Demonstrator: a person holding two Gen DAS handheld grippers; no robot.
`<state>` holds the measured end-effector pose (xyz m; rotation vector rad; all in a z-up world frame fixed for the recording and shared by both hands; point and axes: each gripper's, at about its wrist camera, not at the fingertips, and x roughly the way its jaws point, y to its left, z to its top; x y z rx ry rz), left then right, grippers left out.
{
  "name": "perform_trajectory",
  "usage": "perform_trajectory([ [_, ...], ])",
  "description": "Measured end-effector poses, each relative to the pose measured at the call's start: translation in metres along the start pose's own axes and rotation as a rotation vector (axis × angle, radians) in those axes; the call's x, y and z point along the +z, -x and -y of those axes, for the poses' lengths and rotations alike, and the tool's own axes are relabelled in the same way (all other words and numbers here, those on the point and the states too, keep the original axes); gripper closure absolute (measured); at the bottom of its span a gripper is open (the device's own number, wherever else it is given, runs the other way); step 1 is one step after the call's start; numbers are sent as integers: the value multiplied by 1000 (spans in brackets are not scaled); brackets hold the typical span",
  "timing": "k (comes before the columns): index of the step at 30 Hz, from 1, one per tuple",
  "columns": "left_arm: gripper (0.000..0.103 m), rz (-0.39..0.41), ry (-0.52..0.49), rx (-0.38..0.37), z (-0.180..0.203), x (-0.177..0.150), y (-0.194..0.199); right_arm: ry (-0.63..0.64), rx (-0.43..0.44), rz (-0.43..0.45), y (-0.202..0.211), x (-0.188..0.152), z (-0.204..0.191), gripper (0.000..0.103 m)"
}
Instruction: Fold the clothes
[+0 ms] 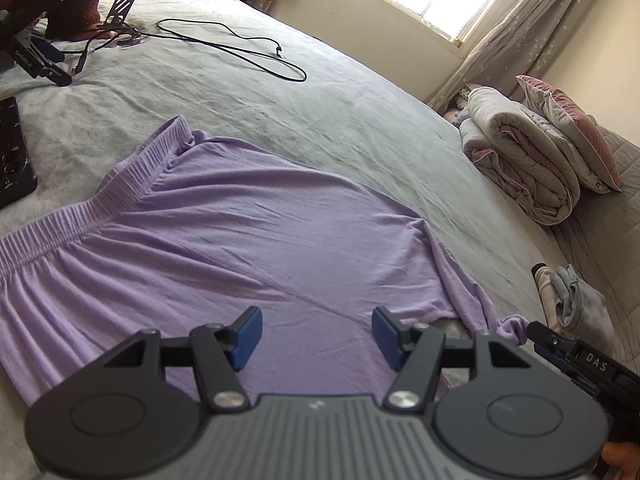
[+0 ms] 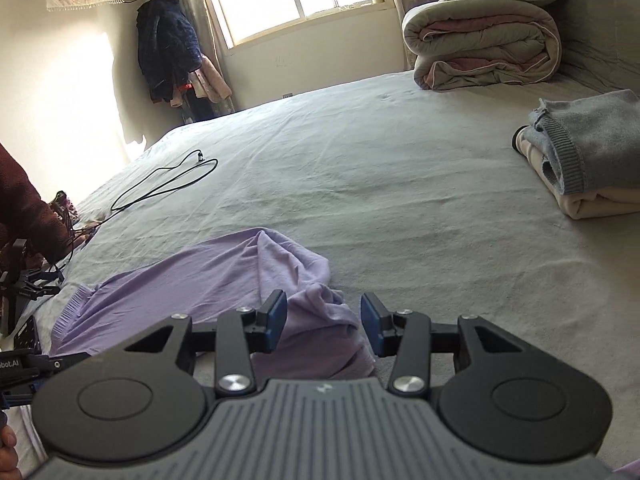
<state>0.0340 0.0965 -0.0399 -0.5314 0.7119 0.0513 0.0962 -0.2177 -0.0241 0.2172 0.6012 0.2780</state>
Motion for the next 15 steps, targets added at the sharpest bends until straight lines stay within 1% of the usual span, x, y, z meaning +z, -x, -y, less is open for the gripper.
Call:
perform_trajectory([
  [2,41,-3,-4,1,1,-1,-1,1,-1,-8,-5,-1,2,57],
  [4,41,-7,-7,1,1,-1,-1,5,1,-10,-10,-3,3,62],
  [5,41,-9,-8,1,1,-2,-1,8,4,-13,-13,-3,3,69],
  [6,41,-10,-6,-1,1,-1,-2,13,6,-20,-15,-4,3,81],
  [8,41,-12,-1,-4,0,-1,-2,34,-2,-31,-17,-4,3,96],
  [10,41,-16,10,-6,-1,0,-3,68,-46,-24,-19,2,6,99],
  [15,41,-28,35,-15,-5,2,-5,153,-156,-8,-24,15,11,100],
])
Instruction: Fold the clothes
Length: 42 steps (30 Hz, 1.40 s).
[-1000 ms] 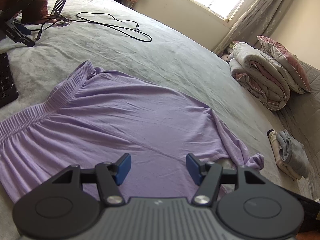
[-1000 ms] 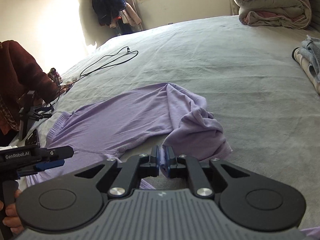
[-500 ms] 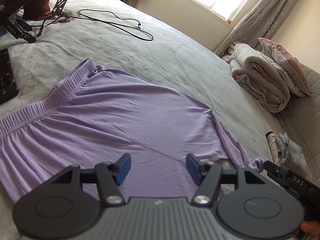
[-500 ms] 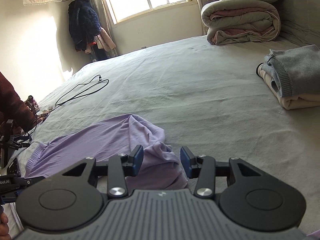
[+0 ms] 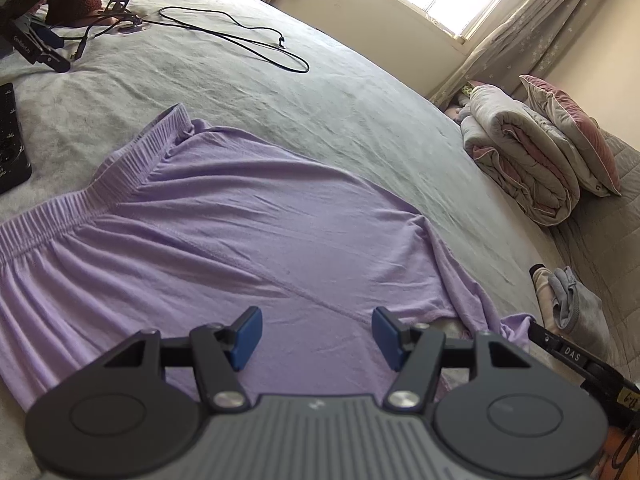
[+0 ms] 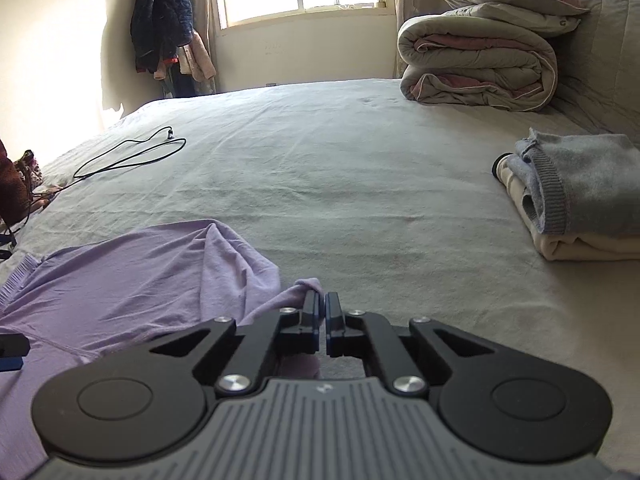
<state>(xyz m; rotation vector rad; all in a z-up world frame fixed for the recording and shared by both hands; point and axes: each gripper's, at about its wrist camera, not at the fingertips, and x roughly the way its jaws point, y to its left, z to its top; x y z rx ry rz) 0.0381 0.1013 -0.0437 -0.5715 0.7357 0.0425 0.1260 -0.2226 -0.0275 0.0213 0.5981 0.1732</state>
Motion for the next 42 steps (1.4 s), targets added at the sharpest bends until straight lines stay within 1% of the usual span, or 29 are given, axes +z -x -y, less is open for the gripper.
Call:
perform_trajectory([
  [4,41,3,6,9,-3,2,-1,66,-98,5,-11,13,10,100],
  [10,41,5,17,23,-9,5,-6,167,-265,25,-38,42,30,100],
  [15,41,13,-12,30,-6,5,-9,228,-381,54,-60,66,42,100],
  [21,41,27,-62,50,-1,3,-12,227,-439,58,-90,86,49,100],
  [26,41,43,-130,65,5,0,-15,189,-451,60,-114,96,57,101],
  [28,41,52,-159,69,7,-1,-17,164,-444,59,-122,98,61,101],
  [31,41,64,-199,73,11,-3,-18,108,-384,40,-129,94,68,99],
  [33,41,74,-222,70,14,-5,-19,38,-327,52,-122,89,76,92],
  [34,41,79,-234,66,16,-7,-19,3,-299,57,-118,86,81,91],
  [38,42,97,-295,53,26,-14,-19,-131,-184,72,-96,71,102,90],
  [42,42,117,-343,14,39,-22,-13,-228,-62,63,-65,41,123,90],
])
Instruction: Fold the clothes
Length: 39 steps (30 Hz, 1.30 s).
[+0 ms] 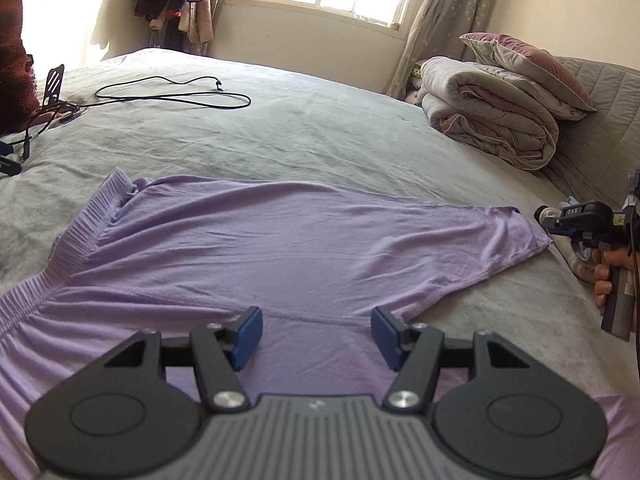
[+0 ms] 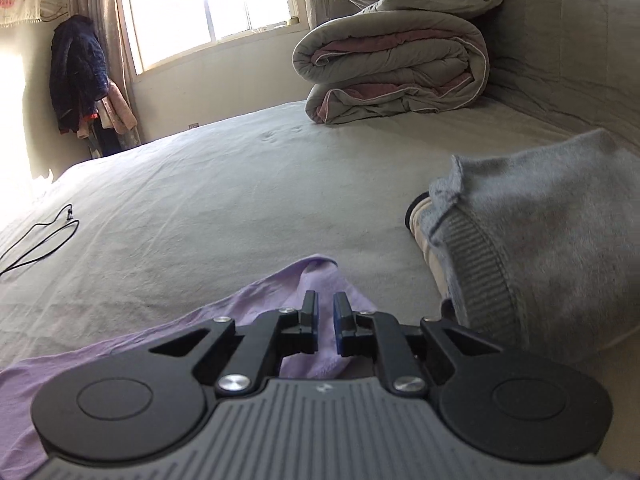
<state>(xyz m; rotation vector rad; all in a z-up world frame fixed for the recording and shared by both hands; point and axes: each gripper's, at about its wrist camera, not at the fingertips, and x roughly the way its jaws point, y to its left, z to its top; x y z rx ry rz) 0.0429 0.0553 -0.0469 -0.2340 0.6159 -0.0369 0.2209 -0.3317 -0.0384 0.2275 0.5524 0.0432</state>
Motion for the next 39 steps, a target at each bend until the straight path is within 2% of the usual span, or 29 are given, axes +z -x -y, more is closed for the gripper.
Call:
perform_trajectory([
  [3,42,19,-11,-5,16,2,2,-68,74,-28,15,-16,15,90],
  [6,42,2,-47,-16,43,10,-9,-136,128,-44,14,-22,25,90],
  [11,42,-37,-139,-37,97,31,-34,-206,200,-2,5,-28,31,88],
  [13,42,-55,-169,-52,122,43,-51,-272,252,23,6,-34,40,82],
  [15,42,-62,-208,-57,146,53,-71,-353,294,49,9,-35,53,62],
  [17,42,-66,-247,-55,173,62,-92,-392,291,57,12,-27,63,61],
  [20,42,-82,-260,-56,210,75,-126,-383,208,73,19,-15,70,61],
  [22,42,-89,-255,-73,233,83,-145,-402,178,49,18,-12,75,61],
  [25,42,-104,-251,-94,266,93,-169,-499,221,19,15,-13,85,61],
  [29,43,-146,-234,-106,301,103,-199,-562,257,2,14,-12,88,61],
  [31,47,-176,-216,-106,312,107,-214,-583,268,-8,13,-11,87,61],
  [32,54,-192,-208,-107,318,108,-221,-584,269,-13,12,-11,86,61],
  [35,61,-234,-177,-101,327,112,-240,-574,270,-31,15,-11,88,61],
  [39,61,-263,-173,-103,344,113,-253,-577,272,-42,14,-10,83,61],
])
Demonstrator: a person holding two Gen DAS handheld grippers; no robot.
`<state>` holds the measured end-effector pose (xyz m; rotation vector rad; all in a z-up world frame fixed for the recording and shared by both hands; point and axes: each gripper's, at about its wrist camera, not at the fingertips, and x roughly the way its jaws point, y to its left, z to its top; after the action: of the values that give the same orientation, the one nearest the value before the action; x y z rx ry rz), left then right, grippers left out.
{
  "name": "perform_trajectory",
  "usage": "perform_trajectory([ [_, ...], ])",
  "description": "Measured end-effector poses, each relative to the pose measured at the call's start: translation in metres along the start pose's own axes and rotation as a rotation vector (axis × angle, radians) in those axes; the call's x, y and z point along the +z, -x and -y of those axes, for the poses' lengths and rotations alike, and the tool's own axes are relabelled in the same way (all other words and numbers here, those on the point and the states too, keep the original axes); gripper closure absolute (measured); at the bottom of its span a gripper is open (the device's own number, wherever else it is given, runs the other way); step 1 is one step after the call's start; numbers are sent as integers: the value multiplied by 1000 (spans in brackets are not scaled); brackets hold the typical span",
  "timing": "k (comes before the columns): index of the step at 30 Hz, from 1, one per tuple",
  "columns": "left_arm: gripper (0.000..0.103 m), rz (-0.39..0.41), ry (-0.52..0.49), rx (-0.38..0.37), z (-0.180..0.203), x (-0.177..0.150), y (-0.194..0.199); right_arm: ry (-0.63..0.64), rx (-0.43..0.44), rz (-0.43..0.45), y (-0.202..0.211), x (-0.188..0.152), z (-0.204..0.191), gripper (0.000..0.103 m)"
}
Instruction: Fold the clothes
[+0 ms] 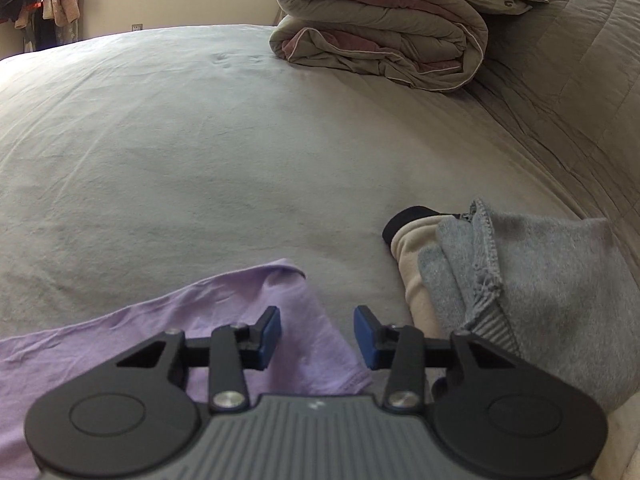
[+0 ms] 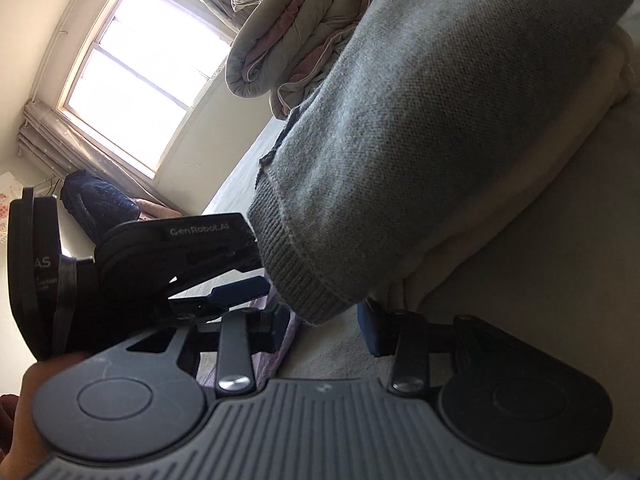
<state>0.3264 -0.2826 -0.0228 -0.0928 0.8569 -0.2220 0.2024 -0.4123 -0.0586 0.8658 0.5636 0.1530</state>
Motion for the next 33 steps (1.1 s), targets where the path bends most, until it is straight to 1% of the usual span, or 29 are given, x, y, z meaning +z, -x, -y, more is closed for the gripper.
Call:
perform_trajectory([
  [3,62,-12,-21,35,11,0,-10,-1,-3,-6,-2,-2,-4,61],
  [4,65,-18,-28,55,12,-2,-12,-2,-4,-8,-3,-2,-5,61],
  [5,78,-24,-34,75,12,-4,-13,-1,-5,-9,-4,-3,-6,61],
  [6,96,-31,-40,94,12,-6,-14,1,-7,-9,-5,-4,-8,61],
  [7,101,-28,-45,101,11,-8,-13,5,-9,-9,-5,-5,-9,61],
  [9,101,-3,-50,96,7,-12,-2,17,-13,-10,-7,-7,-13,61],
  [12,101,30,-59,93,-9,-20,20,26,-13,-13,-9,-10,-19,60],
  [15,101,45,-81,123,-33,-33,42,32,-12,-16,-11,-12,-24,58],
  [17,101,31,-80,136,-52,-44,51,37,-8,-21,-13,-14,-28,57],
  [21,101,-34,-59,145,-83,-65,62,58,-2,-34,-19,-20,-35,56],
  [25,101,-87,-65,154,-100,-79,69,86,10,-55,-30,-19,-42,55],
  [27,100,-79,-60,158,-106,-80,74,110,18,-68,-36,-22,-47,55],
  [28,100,-60,-57,156,-108,-79,78,124,24,-74,-38,-25,-50,55],
  [31,94,2,-43,122,-106,-68,83,168,36,-85,-46,-34,-60,55],
  [32,88,21,-40,108,-104,-64,82,184,39,-85,-49,-37,-64,55],
  [33,79,37,-42,93,-101,-59,80,200,42,-86,-51,-41,-67,55],
])
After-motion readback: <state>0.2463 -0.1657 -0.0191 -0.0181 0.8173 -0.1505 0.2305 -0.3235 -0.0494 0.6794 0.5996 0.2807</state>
